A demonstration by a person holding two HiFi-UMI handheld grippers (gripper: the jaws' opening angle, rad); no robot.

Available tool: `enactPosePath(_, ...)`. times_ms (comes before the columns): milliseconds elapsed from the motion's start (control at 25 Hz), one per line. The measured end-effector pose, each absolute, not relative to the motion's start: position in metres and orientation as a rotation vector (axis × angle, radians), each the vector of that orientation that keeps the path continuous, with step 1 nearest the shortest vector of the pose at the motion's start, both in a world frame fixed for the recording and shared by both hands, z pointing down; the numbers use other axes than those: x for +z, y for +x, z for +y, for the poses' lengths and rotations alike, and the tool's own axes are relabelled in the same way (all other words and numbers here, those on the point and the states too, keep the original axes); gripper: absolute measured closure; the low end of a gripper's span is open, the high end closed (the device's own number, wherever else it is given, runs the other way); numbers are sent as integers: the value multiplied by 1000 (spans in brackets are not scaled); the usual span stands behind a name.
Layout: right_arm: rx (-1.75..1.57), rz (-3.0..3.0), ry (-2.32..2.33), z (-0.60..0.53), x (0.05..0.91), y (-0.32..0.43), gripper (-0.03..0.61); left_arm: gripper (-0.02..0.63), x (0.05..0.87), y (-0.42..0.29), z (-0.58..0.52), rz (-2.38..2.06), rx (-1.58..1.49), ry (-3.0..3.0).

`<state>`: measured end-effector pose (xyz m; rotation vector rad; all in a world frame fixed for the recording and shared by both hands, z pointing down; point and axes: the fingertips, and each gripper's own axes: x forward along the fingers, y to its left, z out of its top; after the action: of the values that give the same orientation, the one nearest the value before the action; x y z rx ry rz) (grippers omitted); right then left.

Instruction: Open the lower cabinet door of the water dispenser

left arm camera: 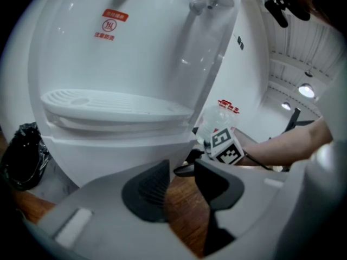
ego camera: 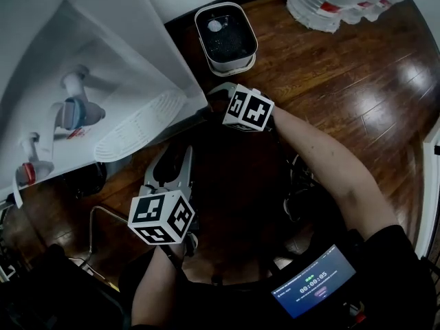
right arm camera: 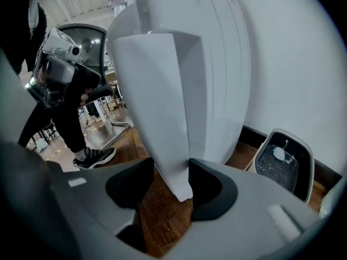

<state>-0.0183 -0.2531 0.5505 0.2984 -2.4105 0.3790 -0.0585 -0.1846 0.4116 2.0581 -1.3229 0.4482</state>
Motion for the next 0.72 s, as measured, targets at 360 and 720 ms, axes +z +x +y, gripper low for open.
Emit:
enactPosePath(360,390,-2375,359,-235,559,-9,377,450,412,-70,-159,-1360,443,1995)
enactPosePath(720,360,-2301,376,-181,560,-5,390,451,389,-57,-109,-1347,381,2029)
